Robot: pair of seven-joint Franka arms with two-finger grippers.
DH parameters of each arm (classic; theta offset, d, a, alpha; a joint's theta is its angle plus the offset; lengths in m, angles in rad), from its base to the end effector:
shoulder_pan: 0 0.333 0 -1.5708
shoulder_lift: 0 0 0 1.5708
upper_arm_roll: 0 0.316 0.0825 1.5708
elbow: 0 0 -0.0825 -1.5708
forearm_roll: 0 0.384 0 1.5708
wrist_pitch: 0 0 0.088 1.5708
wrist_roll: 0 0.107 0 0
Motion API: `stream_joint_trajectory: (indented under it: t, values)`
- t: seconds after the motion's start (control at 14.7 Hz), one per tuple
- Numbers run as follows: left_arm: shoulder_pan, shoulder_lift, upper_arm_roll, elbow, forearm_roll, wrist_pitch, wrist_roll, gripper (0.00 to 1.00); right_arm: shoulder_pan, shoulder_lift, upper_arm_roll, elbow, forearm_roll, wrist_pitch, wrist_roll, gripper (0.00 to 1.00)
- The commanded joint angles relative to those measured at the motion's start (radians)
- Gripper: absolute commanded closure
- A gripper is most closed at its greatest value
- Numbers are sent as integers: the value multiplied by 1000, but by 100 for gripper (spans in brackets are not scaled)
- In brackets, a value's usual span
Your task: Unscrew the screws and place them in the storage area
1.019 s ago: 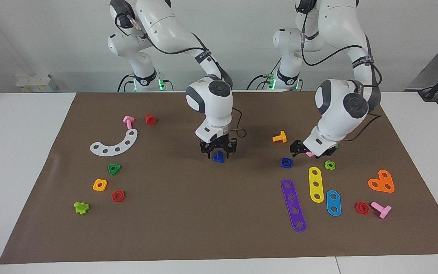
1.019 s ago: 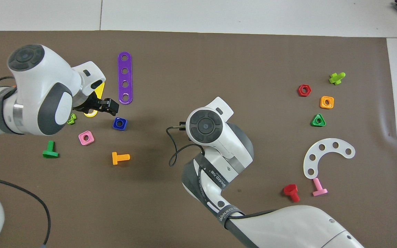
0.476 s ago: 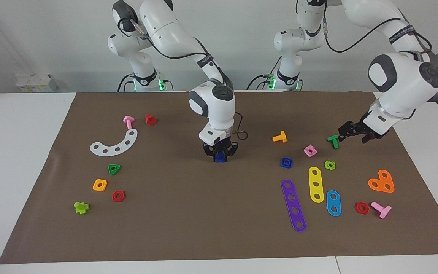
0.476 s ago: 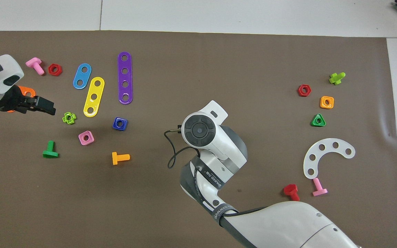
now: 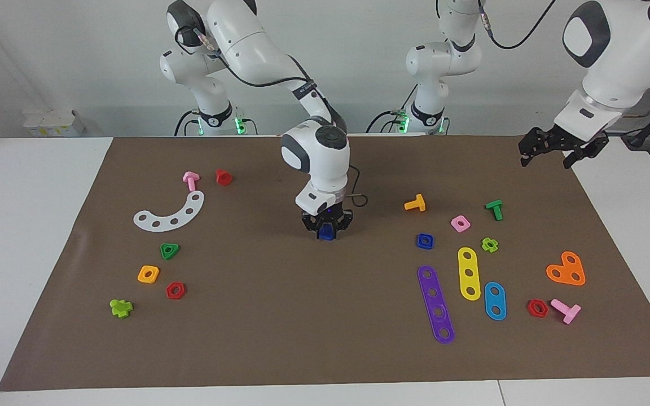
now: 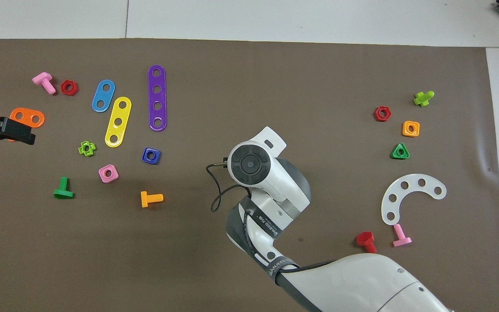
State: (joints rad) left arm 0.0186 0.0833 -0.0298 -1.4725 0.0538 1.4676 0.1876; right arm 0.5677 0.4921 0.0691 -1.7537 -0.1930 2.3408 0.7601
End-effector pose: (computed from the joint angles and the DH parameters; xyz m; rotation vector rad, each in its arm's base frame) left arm 0.5695 0.0006 0.6151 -3.0802 0.3022 0.1430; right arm 0.5441 0.3932 0.2996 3.1094 -0.0082 0.2288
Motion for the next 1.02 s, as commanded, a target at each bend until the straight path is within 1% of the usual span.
stream_joint_trajectory:
  t: [0.0, 0.2, 0.61, 0.68, 0.82, 0.95]
  values:
    - [-11, -8, 5, 35, -6, -41, -8, 0, -3, -32, 1, -15, -23, -28, 42, 53]
    - [0, -39, 8, 17, -31, -18, -4, 0, -5, -32, 1, -16, -22, -26, 42, 53]
    - [1, -92, 13, -106, -37, 89, -4, 0, 0, -40, 3, -33, -11, -29, 42, 53]
    - [1, -97, 11, -115, -45, 95, -4, 0, 0, -40, 3, -33, -9, -29, 42, 53]
    - [4, -97, 17, -112, -115, 83, -10, 0, 1, -41, 5, -33, -6, -40, 45, 53]
    - [6, -94, 18, -100, -118, 63, -10, 0, 1, -43, 17, -33, 15, -48, 47, 53]
